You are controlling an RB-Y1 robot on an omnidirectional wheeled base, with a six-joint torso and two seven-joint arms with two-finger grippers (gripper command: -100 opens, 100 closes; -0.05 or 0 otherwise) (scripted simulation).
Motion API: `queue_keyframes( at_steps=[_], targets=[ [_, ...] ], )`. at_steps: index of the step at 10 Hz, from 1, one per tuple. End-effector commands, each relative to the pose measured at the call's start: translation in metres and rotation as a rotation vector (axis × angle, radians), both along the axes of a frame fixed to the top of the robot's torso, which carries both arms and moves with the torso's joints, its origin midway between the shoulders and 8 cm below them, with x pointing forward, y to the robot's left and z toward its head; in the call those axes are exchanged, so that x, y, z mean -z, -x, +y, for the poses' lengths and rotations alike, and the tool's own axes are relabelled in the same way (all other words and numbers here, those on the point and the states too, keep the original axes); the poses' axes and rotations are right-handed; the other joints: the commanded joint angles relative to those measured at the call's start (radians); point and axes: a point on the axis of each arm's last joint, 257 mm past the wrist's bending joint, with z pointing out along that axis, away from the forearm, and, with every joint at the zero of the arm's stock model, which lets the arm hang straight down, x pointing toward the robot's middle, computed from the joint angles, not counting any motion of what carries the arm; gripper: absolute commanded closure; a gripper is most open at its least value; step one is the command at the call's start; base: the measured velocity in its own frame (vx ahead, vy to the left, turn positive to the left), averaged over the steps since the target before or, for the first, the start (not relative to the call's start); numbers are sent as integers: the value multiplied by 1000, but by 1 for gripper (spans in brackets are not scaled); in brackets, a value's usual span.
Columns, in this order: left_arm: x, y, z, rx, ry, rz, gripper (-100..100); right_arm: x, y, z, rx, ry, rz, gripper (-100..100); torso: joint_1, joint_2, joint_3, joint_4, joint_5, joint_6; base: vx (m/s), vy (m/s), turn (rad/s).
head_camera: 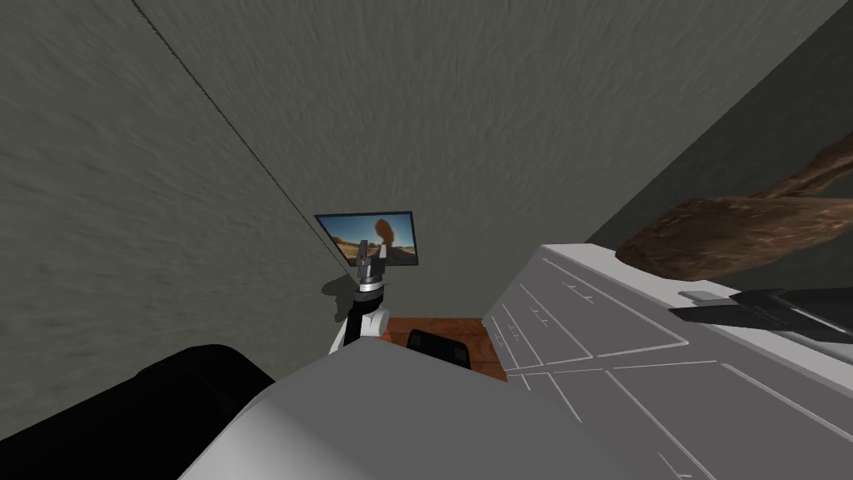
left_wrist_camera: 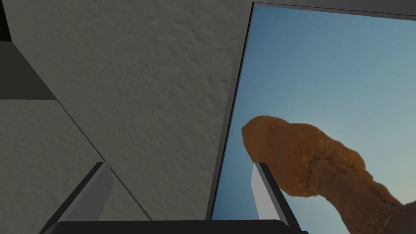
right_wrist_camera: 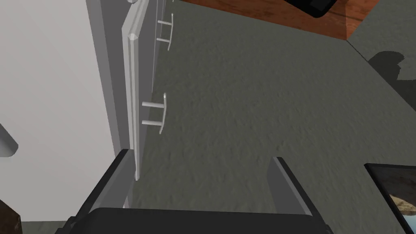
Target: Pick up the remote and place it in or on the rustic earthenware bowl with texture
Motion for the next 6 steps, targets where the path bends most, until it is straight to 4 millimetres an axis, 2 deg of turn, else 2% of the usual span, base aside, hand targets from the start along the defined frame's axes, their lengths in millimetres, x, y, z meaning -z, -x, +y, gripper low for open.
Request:
queue_keyframes(
  at_steps=[1,2,4,6],
  targets=[
    [0,0,0,0,0,0,0,0,8,-11,20,28,26,-100,0,0,0,0,0,0,68,-81,37],
    [0,0,0,0,0,0,0,-5,28,-32,57,75,70,-100,0,0,0,0,0,0,81,-98,74],
    [0,0,0,0,0,0,0,-5,28,-32,57,75,70,-100,0,1,0,0,-1,0,34,-66,18],
    [0,0,0,0,0,0,0,-9,68,-64,124,142,161,-100,2,3,2,1,0,0,60,-93,75]
  ],
)
